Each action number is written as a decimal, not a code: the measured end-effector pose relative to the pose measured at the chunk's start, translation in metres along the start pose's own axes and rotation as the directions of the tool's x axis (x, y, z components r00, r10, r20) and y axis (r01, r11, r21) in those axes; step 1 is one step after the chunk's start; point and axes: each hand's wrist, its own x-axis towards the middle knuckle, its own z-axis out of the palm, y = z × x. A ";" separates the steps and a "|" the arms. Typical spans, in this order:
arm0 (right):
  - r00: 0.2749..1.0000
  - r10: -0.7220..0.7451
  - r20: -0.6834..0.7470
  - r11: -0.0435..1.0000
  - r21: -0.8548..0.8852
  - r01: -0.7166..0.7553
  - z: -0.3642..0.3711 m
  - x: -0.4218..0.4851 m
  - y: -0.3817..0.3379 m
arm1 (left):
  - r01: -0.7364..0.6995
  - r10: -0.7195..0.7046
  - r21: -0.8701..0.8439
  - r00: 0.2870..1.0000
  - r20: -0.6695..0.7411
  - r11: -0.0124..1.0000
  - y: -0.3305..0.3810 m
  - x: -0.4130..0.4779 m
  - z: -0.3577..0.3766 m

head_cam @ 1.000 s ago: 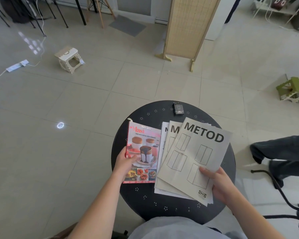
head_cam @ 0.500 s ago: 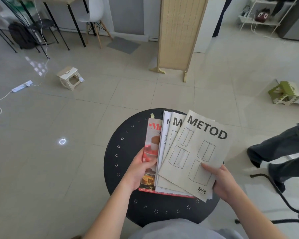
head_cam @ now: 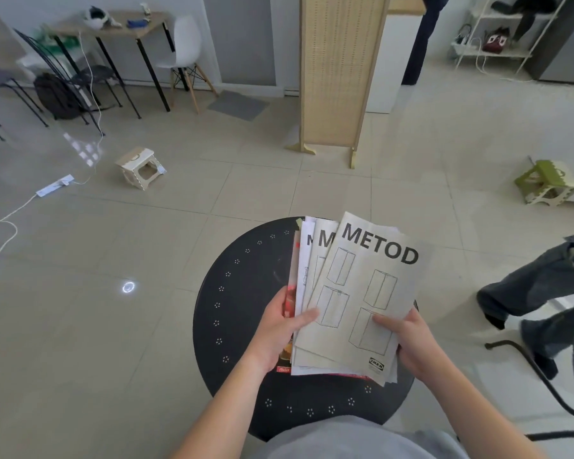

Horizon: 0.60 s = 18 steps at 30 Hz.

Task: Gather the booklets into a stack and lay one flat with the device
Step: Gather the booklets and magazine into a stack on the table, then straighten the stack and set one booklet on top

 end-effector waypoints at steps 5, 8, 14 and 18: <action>1.000 0.002 0.031 0.996 -0.088 0.001 0.005 0.008 0.001 | 0.016 -0.008 0.121 0.998 -0.065 0.993 -0.009 0.004 -0.002; 0.999 -0.003 0.040 0.979 -0.202 0.011 0.009 0.016 0.004 | 0.040 -0.026 0.167 0.996 -0.086 0.985 -0.022 0.009 -0.007; 0.987 -0.028 0.158 0.919 -0.384 0.088 0.014 0.028 0.024 | 0.086 -0.036 0.240 0.978 -0.204 0.967 -0.049 0.014 -0.012; 0.980 -0.009 0.200 0.883 -0.458 0.101 0.015 0.032 0.036 | 0.115 -0.059 0.243 0.972 -0.227 0.963 -0.063 0.017 -0.016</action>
